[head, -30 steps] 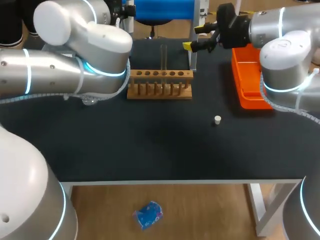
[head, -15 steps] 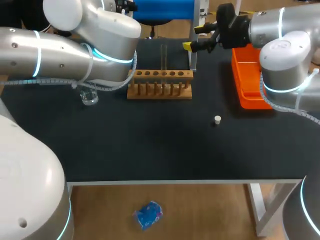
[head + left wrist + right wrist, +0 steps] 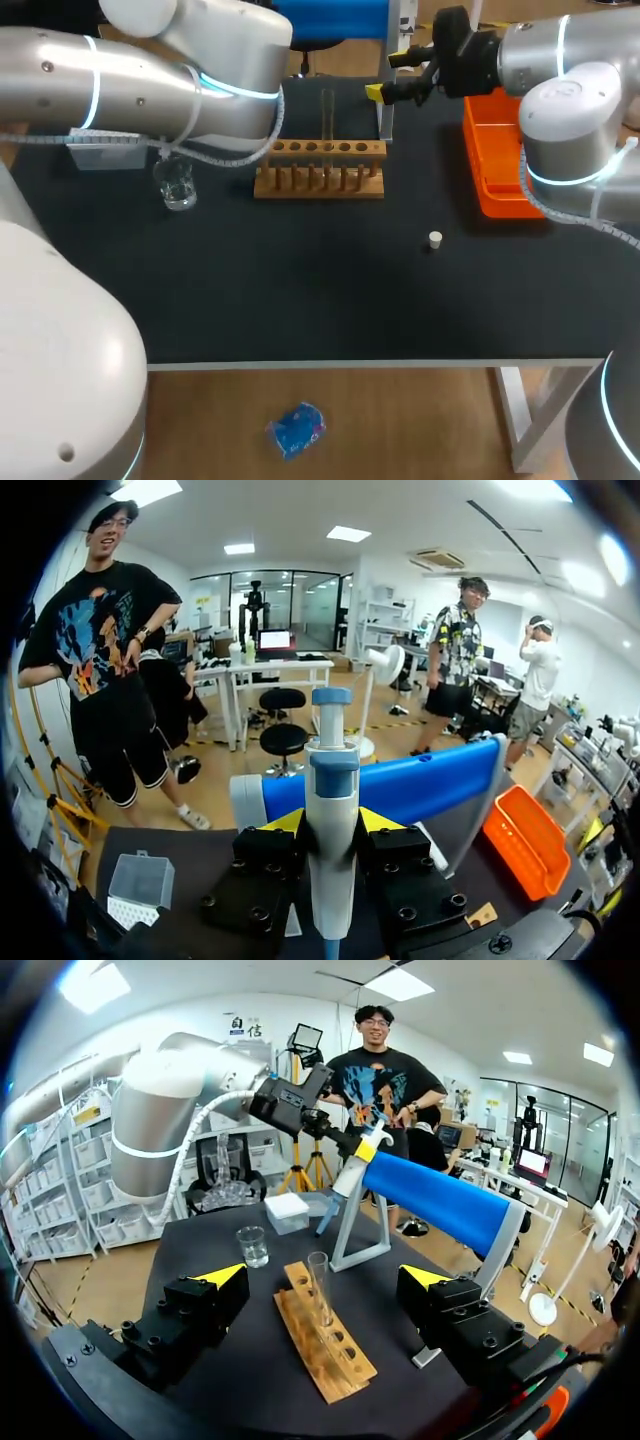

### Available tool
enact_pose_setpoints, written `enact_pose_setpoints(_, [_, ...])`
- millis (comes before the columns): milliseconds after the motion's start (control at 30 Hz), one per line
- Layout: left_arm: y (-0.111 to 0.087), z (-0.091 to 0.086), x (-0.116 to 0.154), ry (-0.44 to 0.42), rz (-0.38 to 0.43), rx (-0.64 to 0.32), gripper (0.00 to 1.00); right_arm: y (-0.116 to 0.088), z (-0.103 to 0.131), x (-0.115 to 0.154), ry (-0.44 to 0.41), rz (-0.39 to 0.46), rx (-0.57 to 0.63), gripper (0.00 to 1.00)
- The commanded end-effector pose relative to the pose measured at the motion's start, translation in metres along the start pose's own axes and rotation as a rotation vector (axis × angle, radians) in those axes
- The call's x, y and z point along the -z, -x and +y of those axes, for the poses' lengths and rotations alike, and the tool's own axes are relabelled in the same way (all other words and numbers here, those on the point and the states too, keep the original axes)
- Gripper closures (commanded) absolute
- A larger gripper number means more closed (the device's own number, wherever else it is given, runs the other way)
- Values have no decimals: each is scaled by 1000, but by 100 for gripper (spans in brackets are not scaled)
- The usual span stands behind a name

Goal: Invert the test tube, pick up the pipette, mount the tip to pipette, aspirate from beaker and dispense into the tube, eject the tip, return the pipette, and cap with the stopper.

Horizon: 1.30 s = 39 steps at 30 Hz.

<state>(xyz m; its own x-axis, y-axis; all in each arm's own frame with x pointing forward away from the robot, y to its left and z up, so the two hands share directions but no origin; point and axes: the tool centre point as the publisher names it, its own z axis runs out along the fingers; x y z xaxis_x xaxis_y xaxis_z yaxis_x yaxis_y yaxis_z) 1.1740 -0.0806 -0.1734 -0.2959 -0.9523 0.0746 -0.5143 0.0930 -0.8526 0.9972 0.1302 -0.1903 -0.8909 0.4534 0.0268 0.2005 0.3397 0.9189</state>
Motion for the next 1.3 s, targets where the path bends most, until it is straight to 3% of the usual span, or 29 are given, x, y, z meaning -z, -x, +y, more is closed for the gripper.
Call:
enact_pose_setpoints(33, [-1,-6,-7,70,-7,-2,100,0,0,0,-1,0,0,0])
enact_pose_setpoints(1300, [6,4,-28,87,-26,15,100,0,0,0,-1,0,0,0])
